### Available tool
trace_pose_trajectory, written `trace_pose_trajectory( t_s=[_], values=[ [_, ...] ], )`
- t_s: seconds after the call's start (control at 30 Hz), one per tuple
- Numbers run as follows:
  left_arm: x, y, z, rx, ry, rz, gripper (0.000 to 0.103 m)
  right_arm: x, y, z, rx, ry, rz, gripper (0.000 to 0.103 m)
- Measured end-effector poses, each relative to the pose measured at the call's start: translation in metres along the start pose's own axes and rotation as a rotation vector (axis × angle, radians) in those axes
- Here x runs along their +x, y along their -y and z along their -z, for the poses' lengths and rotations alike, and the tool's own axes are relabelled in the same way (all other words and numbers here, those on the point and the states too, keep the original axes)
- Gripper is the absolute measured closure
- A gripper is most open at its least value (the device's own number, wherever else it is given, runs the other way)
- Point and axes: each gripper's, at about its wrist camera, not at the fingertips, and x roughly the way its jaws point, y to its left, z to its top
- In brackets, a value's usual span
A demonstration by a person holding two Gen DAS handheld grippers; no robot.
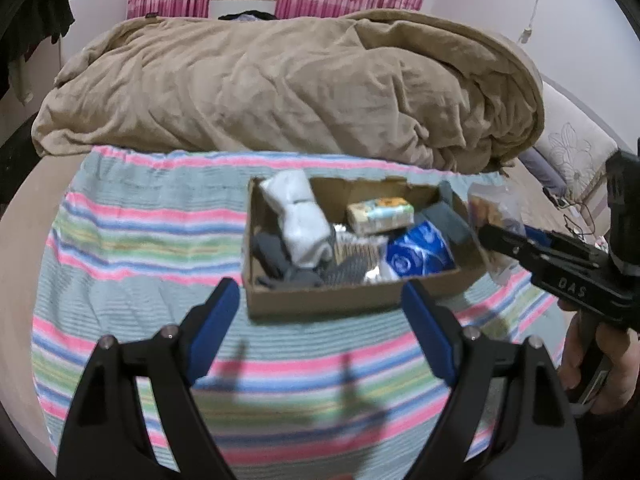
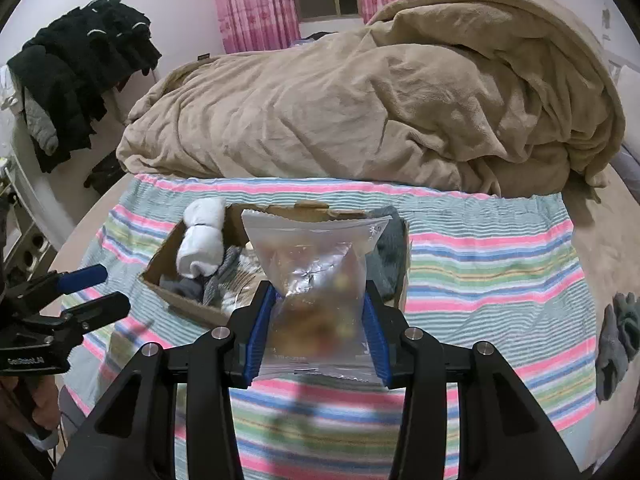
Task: Organize objects
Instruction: 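Lower the snack bag into the box and open the right gripper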
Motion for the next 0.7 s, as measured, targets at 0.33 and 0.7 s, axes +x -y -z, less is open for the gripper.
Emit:
trace_pose_trajectory(
  t_s=[0.33, 0.7],
  values=[
    [0.027, -0.004, -0.019, -0.007, -0.006, -0.013, 0.019, 0.03, 0.006, -0.014, -0.012, -0.027, 0.021, 0.057],
    [0.06, 0.002, -0.013, -0.045, -0.06, -0.001, 0.019, 0.068, 0.02, -0.007, -0.017, -0.071, 0.069, 0.056]
  ],
)
